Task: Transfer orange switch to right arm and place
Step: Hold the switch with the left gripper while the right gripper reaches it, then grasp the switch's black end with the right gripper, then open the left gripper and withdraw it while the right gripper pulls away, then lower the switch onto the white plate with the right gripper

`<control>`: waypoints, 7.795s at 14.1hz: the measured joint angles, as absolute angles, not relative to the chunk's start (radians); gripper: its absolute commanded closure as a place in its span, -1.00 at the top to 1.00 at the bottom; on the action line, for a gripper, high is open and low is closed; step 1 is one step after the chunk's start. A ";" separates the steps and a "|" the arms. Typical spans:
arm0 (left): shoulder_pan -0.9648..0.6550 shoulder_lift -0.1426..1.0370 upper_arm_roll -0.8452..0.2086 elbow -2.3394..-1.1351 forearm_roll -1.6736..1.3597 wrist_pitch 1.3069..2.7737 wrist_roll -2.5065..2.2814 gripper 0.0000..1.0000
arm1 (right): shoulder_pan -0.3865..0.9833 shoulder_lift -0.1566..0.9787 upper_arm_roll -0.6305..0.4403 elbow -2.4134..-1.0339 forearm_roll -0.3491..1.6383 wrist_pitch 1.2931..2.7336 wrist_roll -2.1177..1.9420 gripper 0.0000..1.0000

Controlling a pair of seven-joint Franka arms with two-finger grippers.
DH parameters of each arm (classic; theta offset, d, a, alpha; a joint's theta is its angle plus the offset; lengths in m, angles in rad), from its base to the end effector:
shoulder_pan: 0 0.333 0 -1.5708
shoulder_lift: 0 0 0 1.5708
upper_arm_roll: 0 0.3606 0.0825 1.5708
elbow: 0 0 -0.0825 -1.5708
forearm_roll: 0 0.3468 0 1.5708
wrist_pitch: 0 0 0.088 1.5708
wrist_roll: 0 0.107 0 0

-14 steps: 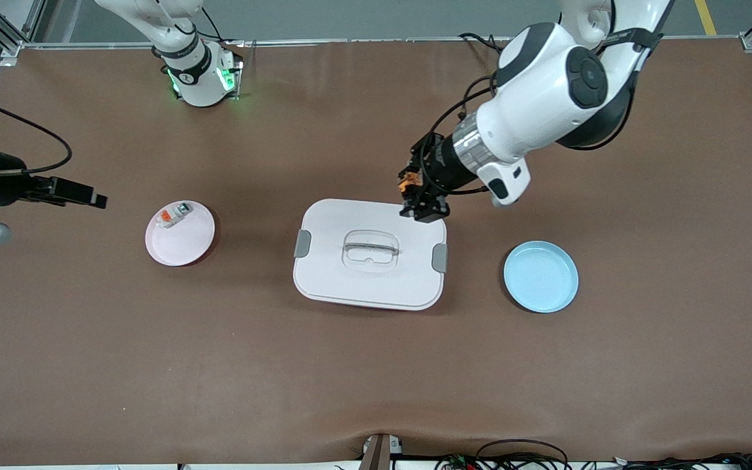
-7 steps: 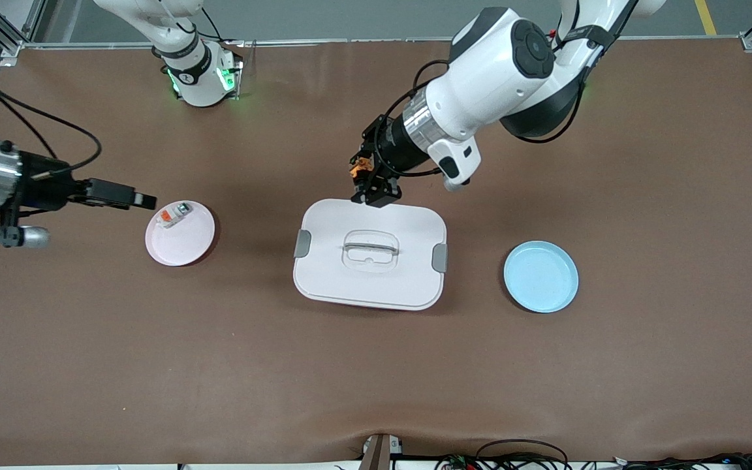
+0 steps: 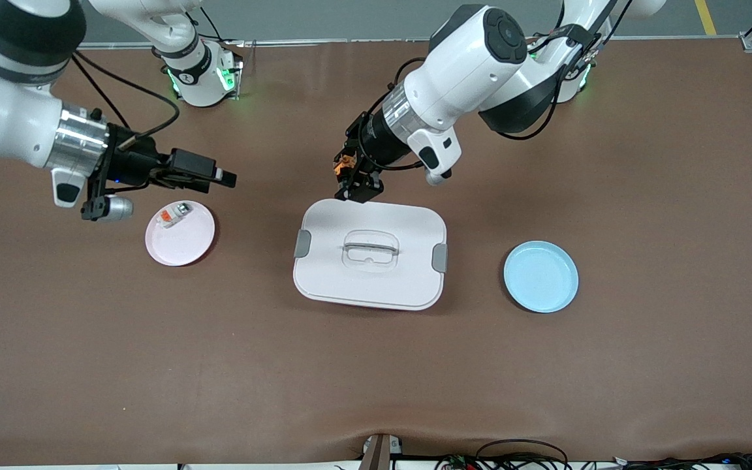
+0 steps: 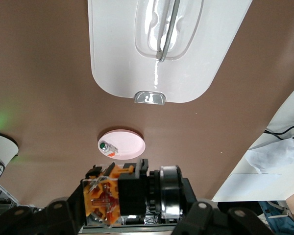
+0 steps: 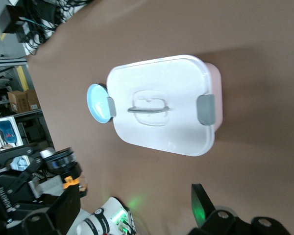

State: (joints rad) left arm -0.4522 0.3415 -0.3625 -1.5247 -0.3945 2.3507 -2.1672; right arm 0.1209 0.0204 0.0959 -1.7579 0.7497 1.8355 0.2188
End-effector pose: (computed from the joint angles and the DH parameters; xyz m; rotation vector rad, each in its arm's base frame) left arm 0.4915 -0.4666 0.5834 1.7736 1.8476 -0.5512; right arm 0.5202 0.1700 0.6205 -2.4034 0.2238 0.1323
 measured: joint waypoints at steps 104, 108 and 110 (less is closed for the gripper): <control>0.300 0.069 -0.346 -2.019 -0.066 2.179 -0.026 1.00 | -0.044 0.056 0.060 -2.590 0.296 2.741 -1.449 -1.00; 0.317 0.068 -0.346 -1.913 -0.066 2.103 -0.025 1.00 | -0.037 0.164 0.071 -2.589 0.341 2.871 -1.530 -1.00; 0.322 0.068 -0.346 -1.871 -0.066 2.057 -0.027 1.00 | -0.024 0.219 0.078 -2.588 0.343 2.935 -1.530 -1.00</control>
State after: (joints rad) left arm 0.3222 0.0679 -0.3459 -1.8711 -0.0663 2.0574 -0.0274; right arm -0.0239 0.2189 0.0784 -2.5878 0.3426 2.9345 -1.5301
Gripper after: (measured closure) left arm 0.000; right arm 0.630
